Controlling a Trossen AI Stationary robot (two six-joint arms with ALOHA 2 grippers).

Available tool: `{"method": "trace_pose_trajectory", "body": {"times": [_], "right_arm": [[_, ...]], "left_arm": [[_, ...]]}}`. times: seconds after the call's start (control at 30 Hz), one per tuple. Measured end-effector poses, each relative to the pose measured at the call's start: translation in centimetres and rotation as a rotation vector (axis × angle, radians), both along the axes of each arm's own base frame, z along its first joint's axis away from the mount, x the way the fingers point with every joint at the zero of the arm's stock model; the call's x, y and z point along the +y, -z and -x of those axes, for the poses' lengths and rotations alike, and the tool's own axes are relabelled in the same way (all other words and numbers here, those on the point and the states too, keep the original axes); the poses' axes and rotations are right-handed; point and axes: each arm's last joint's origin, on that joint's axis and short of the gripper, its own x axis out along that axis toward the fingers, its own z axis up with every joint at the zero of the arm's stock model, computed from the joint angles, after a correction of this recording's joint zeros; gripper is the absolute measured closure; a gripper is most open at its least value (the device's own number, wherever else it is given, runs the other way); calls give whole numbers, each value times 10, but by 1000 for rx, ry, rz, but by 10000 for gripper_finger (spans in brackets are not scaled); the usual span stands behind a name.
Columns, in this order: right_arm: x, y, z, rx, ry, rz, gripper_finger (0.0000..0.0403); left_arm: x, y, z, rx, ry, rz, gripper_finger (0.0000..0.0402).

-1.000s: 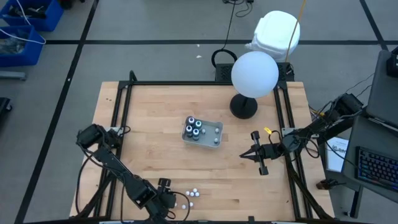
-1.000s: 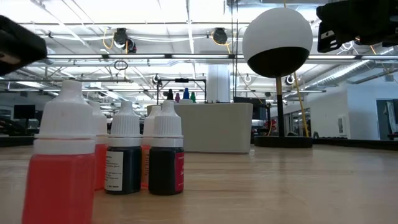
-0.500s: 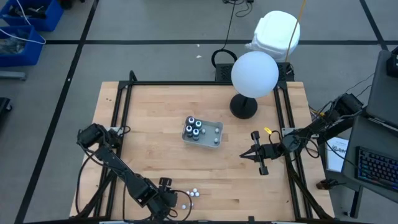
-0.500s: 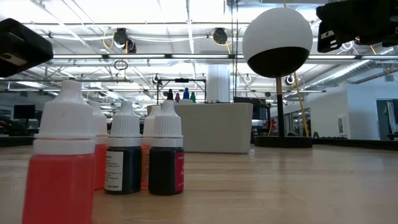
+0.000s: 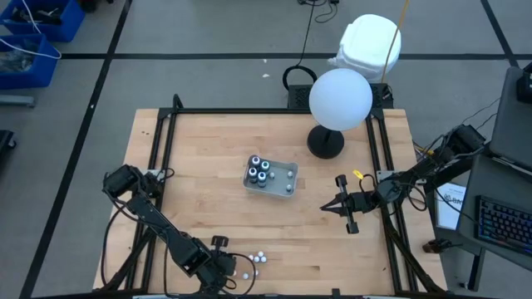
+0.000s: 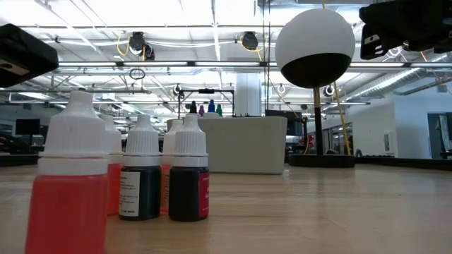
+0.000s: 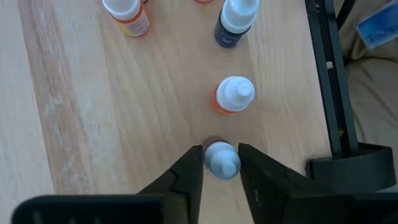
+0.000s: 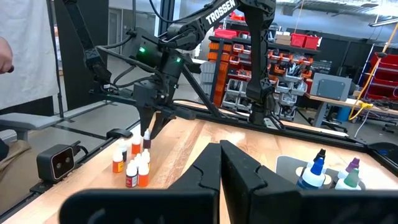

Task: Pick & Place food coloring
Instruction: Put the small black food coloring bottle into the gray bin

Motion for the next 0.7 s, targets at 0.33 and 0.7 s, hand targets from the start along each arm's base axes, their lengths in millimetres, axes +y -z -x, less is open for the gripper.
{"method": "trace_pose_trajectory", "body": {"times": [0.33, 0.7], "right_arm": [[0, 0, 0, 0, 0, 0, 403], [0, 0, 0, 0, 0, 0, 403]], "left_arm": [[1, -1, -1, -14, 48, -19, 341], [37, -50, 3, -86, 74, -109, 333]]}}
